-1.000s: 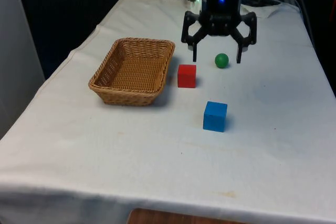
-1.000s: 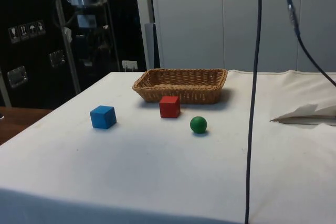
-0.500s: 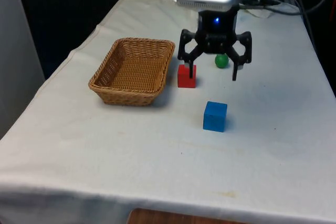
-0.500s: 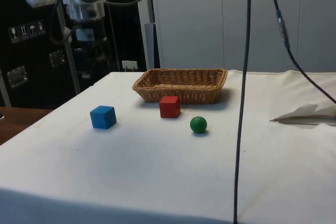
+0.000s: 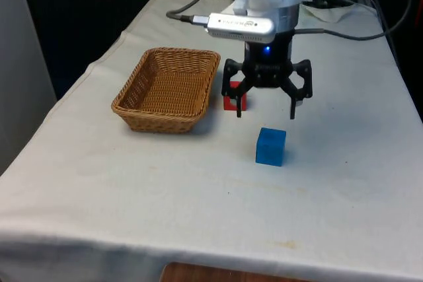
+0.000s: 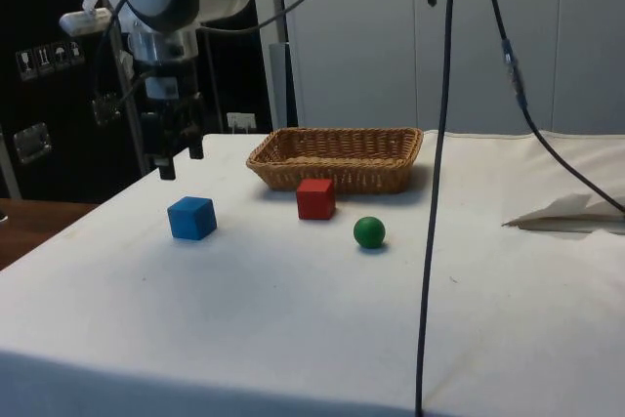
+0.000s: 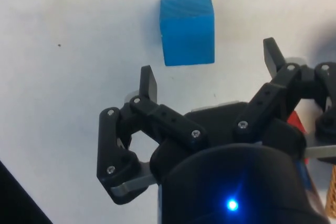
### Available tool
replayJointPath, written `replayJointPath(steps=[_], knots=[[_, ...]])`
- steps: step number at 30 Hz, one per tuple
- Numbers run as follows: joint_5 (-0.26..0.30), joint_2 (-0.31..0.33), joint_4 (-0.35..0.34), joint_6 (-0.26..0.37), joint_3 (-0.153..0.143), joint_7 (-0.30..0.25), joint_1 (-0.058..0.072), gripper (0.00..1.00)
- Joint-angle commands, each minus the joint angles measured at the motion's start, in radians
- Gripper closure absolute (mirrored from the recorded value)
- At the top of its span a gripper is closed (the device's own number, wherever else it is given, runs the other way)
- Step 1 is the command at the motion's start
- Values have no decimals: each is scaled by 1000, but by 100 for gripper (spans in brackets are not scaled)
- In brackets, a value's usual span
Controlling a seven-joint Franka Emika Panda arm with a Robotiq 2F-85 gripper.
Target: Place all non-red objects into the basket.
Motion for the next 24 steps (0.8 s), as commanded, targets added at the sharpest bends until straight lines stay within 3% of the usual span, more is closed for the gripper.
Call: replayJointPath(steps=[1,3,4,8,12,24], knots=[[14,8,-3,21,9,-11,-4,0],[6,8,-1,9,1,-4,0,0],[21,14,-5,30,11,-16,-6,0],[39,26,-4,39,12,-26,-5,0],[43,33,-2,32,8,-23,1,0],[102,71,8,48,33,-18,1,0]])
